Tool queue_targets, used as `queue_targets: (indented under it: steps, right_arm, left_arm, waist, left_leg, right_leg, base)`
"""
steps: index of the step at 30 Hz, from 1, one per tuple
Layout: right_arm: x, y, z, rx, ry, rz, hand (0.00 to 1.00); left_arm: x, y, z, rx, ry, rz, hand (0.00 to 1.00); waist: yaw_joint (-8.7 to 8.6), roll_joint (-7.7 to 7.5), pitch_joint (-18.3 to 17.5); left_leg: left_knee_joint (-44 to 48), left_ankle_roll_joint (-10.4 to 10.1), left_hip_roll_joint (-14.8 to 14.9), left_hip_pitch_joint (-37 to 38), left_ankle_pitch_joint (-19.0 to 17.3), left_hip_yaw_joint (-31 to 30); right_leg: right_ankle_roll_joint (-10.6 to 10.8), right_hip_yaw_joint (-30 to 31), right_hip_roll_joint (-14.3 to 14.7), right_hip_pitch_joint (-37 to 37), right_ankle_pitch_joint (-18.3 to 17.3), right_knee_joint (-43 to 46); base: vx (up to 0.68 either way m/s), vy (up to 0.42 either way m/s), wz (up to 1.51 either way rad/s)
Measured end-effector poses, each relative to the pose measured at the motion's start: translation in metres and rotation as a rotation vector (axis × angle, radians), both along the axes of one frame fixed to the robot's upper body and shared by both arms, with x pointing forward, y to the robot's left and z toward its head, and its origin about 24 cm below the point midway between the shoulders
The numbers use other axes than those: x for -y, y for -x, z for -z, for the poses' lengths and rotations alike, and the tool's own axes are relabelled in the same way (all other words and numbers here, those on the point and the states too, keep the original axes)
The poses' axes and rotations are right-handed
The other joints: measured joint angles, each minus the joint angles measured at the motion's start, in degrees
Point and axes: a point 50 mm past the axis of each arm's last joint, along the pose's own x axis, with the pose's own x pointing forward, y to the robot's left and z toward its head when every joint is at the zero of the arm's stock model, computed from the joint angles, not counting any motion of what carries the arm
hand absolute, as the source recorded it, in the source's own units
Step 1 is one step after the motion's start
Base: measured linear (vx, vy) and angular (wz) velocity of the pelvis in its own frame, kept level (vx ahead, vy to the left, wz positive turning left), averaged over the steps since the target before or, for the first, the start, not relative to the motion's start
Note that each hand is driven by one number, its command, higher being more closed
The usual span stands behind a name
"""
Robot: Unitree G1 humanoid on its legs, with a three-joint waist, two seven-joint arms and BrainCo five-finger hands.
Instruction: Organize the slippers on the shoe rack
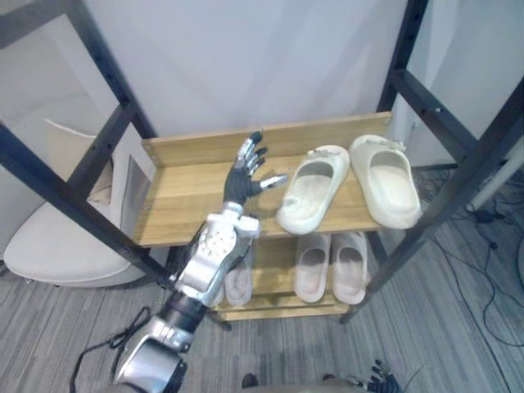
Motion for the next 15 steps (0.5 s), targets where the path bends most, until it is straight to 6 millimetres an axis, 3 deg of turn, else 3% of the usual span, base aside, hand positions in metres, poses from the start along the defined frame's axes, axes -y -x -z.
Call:
queue_targets:
  steps: [5,15]
  right_arm:
    - [-0.001,0.004,0.003,-0.027,-0.003,-0.016,0.00]
    - [-0.006,0.006,0.007,-0.054,-0.015,-0.043,0.00]
  left_arm:
    - [0.004,0.022,0.032,-0.110,-0.005,0.069,0.00]
    - [0.018,0.029,0.035,-0.101,-0.028,0.173,0.00]
  waist:
    - [1.38,-0.93,-0.49]
    - [1.85,-2.89,-1.59]
  left_leg:
    - [-0.36,-0.01,0.16,0.09,0.07,-1.04]
    - [-1.54,-0.28,0.16,0.11,0.67,-2.94]
  right_leg:
    - [-0.25,-1.19,0.17,0.74,0.04,-0.66]
    - [-0.42,-3.34,0.35,2.11,0.15,-2.24]
  base:
    - [0.00,-0.014,0.08]
    - [0.02,-0.012,0.11]
